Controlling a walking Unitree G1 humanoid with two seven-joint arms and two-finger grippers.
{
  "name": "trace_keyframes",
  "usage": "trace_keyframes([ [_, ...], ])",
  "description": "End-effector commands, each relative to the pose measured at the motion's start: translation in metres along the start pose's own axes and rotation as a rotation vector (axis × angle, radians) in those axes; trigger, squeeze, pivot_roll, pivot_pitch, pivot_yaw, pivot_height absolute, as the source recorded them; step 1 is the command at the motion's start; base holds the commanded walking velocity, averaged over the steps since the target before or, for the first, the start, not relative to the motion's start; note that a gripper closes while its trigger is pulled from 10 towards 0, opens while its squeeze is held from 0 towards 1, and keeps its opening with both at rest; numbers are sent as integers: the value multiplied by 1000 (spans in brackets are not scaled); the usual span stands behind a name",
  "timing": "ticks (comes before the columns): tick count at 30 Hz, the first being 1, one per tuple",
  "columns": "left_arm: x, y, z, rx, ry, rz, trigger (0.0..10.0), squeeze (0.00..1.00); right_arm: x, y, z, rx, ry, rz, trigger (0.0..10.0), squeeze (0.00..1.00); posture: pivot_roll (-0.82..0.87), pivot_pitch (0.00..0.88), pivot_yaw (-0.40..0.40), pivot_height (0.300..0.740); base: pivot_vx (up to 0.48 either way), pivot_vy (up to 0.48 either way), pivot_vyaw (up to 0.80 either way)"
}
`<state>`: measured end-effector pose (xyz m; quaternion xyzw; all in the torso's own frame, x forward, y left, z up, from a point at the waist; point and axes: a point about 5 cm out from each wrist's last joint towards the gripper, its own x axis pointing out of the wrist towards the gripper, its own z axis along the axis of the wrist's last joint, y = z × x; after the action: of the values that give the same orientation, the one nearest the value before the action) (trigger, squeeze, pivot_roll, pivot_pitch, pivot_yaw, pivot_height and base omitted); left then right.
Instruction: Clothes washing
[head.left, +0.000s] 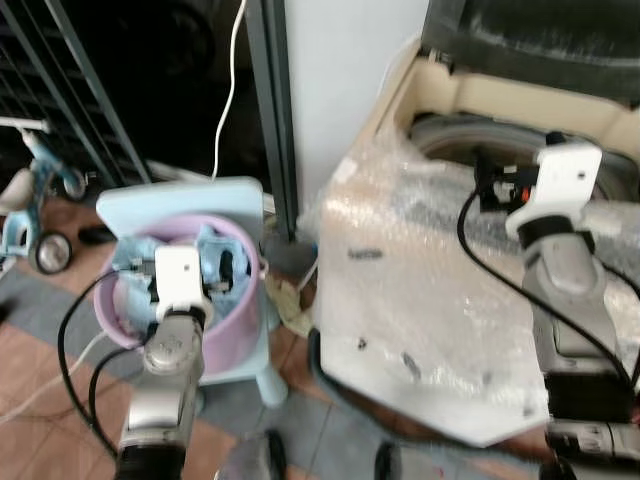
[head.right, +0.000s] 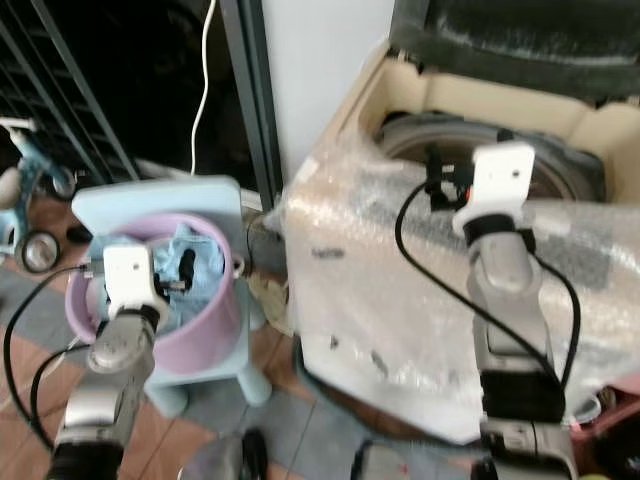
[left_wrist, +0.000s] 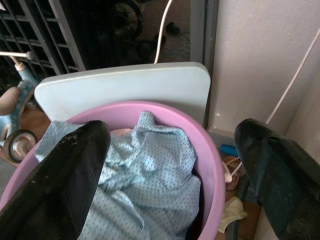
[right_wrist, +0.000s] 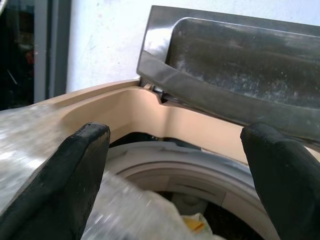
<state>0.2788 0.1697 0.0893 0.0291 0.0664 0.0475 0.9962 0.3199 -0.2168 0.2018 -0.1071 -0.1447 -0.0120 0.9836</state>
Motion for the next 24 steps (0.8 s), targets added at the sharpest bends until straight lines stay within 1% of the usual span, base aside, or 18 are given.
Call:
trace_keyframes([
  [1, -1, 3, 1, 14, -7, 5, 10000, 0, 1, 3, 8, 2, -25, 12, 10000, 1000, -59, 35, 58, 740, -311, 0, 0],
  [5, -1, 3, 1, 15, -7, 7, 10000, 0, 3, 4, 8, 2, -26, 19, 10000, 1000, -58, 32, 55, 740, -309, 0, 0],
  [11, -2, 4, 1, 3, -17, 16, 10000, 0, 4, 7, 8, 2, -30, 37, 10000, 1000, -58, 28, 49, 740, 0, 0, 0],
  [16, -1, 4, 0, -11, -11, 6, 10000, 0, -7, 19, -5, 2, -8, 57, 10000, 1000, -59, 21, 49, 740, 0, 0, 0],
  [18, -1, 4, -1, -11, -11, 3, 10000, 0, -12, 26, -13, 14, 11, 51, 10000, 1000, -51, 20, 55, 740, 0, 0, 0],
  [19, -1, 6, -2, -8, -7, 1, 10000, 0, -19, 33, -23, 32, 23, 41, 10000, 1000, -50, 21, 56, 740, 0, 0, 0],
  [20, -1, 6, -3, -8, -6, 1, 10000, 0, -21, 35, -25, 39, 27, 35, 10000, 1000, -50, 21, 56, 740, 0, 0, 0],
  [21, -2, 9, -5, -13, 3, 6, 10000, 0, -28, 38, -35, 68, 62, 7, 10000, 710, -48, 21, 69, 740, 0, 0, 0],
  [22, -2, 11, -6, -14, 6, 8, 10000, 0, -31, 40, -39, 73, 74, 1, 10000, 620, -49, 21, 74, 740, 0, 0, 0],
  [23, -2, 12, -6, -11, 5, 11, 10000, 0, -42, 45, -53, 82, 129, -18, 10000, 0, -45, 21, 80, 740, 0, 0, 0],
  [24, -1, 13, -5, -7, 2, 12, 10000, 0, -48, 48, -61, 92, 158, -29, 10000, 0, -44, 23, 81, 740, 0, 0, 0],
])
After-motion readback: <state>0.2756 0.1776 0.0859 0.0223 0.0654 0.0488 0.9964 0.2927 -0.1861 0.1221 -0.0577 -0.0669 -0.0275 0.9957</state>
